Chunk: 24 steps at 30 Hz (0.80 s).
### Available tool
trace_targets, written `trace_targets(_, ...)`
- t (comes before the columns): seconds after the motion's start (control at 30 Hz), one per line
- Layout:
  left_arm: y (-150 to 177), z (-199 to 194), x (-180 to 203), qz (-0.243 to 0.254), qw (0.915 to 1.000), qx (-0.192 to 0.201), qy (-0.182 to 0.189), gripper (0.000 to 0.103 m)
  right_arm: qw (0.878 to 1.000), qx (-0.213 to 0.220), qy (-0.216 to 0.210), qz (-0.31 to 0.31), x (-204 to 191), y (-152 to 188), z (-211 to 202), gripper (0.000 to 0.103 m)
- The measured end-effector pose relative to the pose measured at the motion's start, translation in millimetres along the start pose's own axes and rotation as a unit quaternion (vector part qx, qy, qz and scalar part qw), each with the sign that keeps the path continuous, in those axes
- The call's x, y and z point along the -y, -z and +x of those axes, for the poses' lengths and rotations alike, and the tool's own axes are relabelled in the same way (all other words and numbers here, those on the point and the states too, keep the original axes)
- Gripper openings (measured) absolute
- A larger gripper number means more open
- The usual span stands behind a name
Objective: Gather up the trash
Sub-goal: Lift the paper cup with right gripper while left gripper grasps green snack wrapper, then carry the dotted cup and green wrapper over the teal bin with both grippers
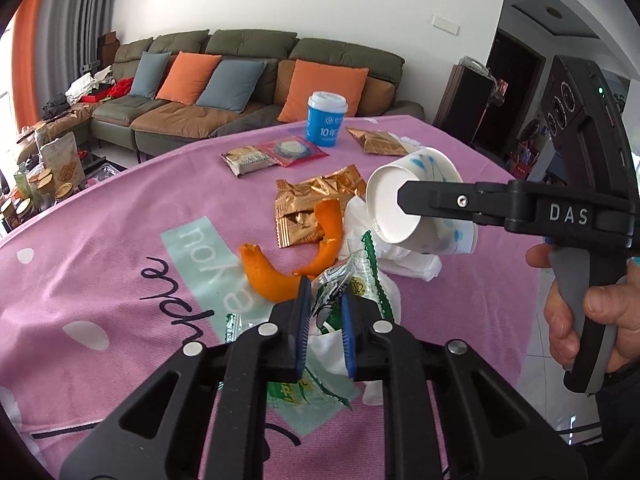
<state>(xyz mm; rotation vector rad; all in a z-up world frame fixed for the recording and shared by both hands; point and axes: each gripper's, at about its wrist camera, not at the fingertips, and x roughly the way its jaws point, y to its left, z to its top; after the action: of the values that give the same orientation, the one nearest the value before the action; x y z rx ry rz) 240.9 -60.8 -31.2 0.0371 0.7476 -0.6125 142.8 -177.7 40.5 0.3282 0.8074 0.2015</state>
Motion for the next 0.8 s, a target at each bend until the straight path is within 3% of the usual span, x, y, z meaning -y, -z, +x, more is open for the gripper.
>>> trace_targets(0.33, -5, -67, -12, -0.036, 0.9957, 0.082, -0.025, 0.014, 0.999, 0.035, -0.016, -0.038, -23, -7, -21, 0.073)
trace_targets(0.63, 11, -135, -42, -0.071, 0.9866, 0.12, -0.086, 0.014, 0.994, 0.042, -0.041, -0.097, -66, -11, -25, 0.073)
trace_targets(0.8, 36, -183, -67, -0.102, 0.9765, 0.135, -0.133, 0.014, 0.987, 0.034, -0.077, -0.133, -103, -9, -19, 0.073)
